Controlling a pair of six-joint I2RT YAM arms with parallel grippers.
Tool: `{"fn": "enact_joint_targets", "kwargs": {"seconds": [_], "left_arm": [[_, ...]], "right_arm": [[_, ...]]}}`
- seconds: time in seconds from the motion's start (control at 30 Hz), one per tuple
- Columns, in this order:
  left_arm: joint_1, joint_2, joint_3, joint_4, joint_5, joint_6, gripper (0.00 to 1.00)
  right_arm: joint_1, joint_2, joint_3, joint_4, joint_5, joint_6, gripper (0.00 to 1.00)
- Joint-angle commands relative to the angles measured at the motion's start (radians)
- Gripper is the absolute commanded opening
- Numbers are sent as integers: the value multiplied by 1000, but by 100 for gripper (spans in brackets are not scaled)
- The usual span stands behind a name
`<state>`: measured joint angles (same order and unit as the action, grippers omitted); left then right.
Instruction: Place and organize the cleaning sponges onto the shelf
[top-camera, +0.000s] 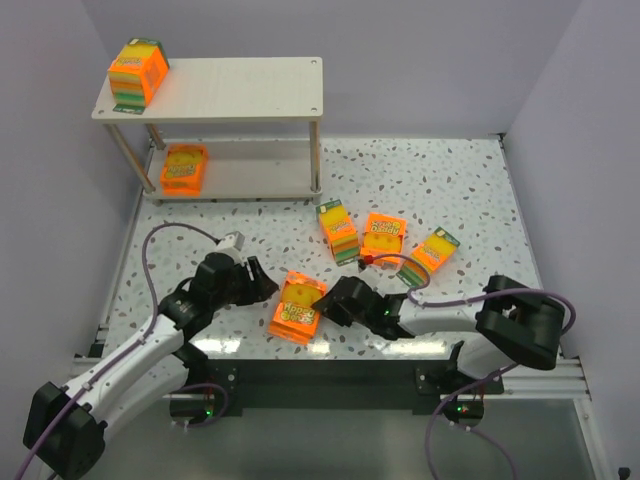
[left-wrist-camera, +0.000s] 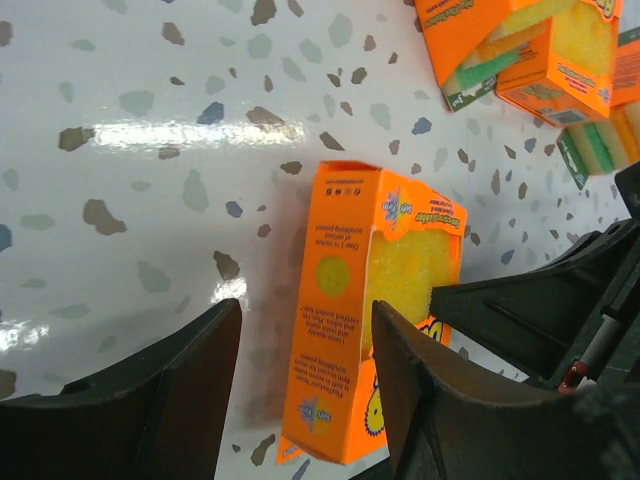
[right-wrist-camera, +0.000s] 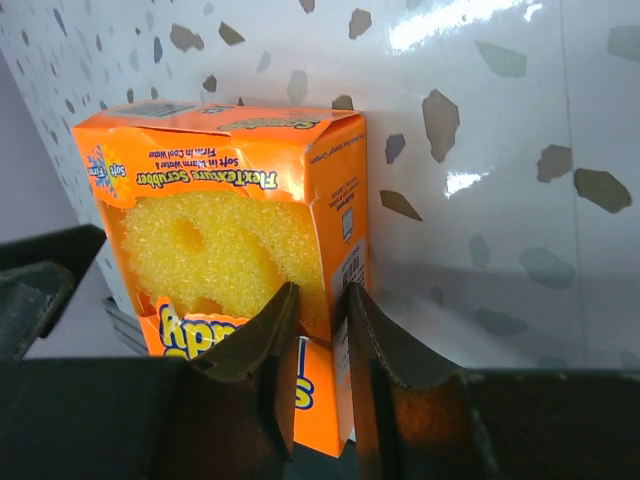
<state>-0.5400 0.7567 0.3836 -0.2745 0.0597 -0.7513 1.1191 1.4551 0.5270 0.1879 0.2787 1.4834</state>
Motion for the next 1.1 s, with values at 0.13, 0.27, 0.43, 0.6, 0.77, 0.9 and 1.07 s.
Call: {"fn": "enact_joint_targets", "kwargs": {"seconds": [0.13, 0.27, 0.43, 0.6, 0.77, 0.9, 1.07], "left_arm": [[-6, -23, 77, -123, -165, -34, 60], [-6, -23, 71, -123, -155, -40, 61], [-6, -31, 77, -118, -153, -48, 64], [-6, -31, 83, -98, -123, -75, 65], [-23, -16, 22, -71, -44, -160, 63], [-28, -98, 1, -152, -84, -210, 61], [-31, -189, -20, -207, -70, -261, 59]], "right_arm": [[2, 113, 88, 27, 137, 308, 17], [2, 113, 142, -42, 198, 360, 37], [1, 91, 194, -48, 223, 337, 69], [1, 71, 153, 63, 203, 296, 72], [-16, 96, 116, 182, 133, 241, 72], [-47, 180, 119, 358, -25, 192, 72], [-61, 304, 175, 553, -171, 117, 72]]}}
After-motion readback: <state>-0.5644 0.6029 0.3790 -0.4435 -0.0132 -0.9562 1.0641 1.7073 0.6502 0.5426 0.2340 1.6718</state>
